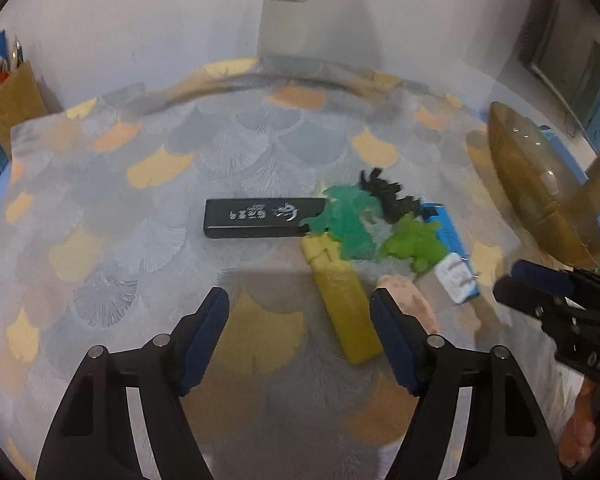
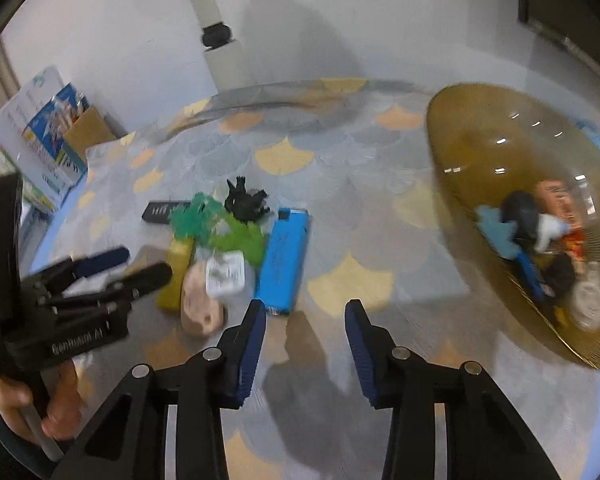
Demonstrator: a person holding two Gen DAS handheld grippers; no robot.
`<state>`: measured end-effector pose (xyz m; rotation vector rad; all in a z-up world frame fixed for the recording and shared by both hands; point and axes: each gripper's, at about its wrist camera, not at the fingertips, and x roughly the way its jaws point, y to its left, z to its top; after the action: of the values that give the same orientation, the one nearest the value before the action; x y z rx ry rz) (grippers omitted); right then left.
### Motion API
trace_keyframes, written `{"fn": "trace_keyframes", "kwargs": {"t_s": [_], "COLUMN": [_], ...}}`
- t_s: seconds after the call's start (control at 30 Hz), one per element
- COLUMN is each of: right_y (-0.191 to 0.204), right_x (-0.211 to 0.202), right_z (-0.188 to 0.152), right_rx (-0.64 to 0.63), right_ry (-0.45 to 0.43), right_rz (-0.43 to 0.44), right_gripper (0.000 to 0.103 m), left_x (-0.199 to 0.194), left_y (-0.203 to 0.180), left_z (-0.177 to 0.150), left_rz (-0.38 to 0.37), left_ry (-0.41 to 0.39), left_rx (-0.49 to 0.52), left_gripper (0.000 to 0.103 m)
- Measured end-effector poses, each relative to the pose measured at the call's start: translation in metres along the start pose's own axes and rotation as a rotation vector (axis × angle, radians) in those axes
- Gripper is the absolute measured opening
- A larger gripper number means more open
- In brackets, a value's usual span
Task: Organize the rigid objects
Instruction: 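Grasp the blue lighter with the right gripper while the left grasps the yellow lighter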
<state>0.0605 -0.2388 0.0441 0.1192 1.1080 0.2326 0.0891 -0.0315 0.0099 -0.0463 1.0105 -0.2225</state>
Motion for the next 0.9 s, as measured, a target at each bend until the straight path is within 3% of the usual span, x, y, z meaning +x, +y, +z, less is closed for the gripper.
{"fn": "trace_keyframes", "kwargs": {"t_s": [0.13, 0.3, 0.37, 0.53, 0.63, 0.73, 0.9], "right_y": [-0.005, 0.004, 0.01, 0.031, 0.037, 0.031, 0.013], "right_x": [0.023, 0.037, 0.04, 0.047, 0.047, 0.039, 0.016], "right_z": [0.013, 0.016, 0.017, 0.016, 0.013, 0.007, -0.013], "right_rx": [0.05, 0.024, -0.001, -0.085, -0.127, -0.131, -0.141], "right_ry": [0.042, 0.045, 0.046, 0.053, 0.022, 0.029, 0.044], "right_rz": [0.061, 0.044, 0.007, -0.123, -0.158, -0.166, -0.166], "right_gripper": [0.04, 0.04, 0.041, 0.041, 0.039, 0.025, 0.024], "left_x": [-0.009, -0.057, -0.084, -0.134, -0.105, -0.054, -0.009], "left_y": [0.013, 0.035, 0.035, 0.026, 0.016, 0.003, -0.014], "left_z": [-0.015, -0.054, -0.058, -0.04, -0.023, -0.012, 0.004], "left_rz": [-0.018, -0.061, -0.038, 0.019, 0.065, 0.164, 0.088], "left_ry": [0.045, 0.103, 0.076, -0.096, -0.085, 0.013, 0.045], "left_rx": [-0.043, -0.188, -0.173, -0.105, -0.069, -0.004, 0.041], "left_gripper": [0.071, 0.07, 0.069, 0.072, 0.072, 0.07, 0.07]}}
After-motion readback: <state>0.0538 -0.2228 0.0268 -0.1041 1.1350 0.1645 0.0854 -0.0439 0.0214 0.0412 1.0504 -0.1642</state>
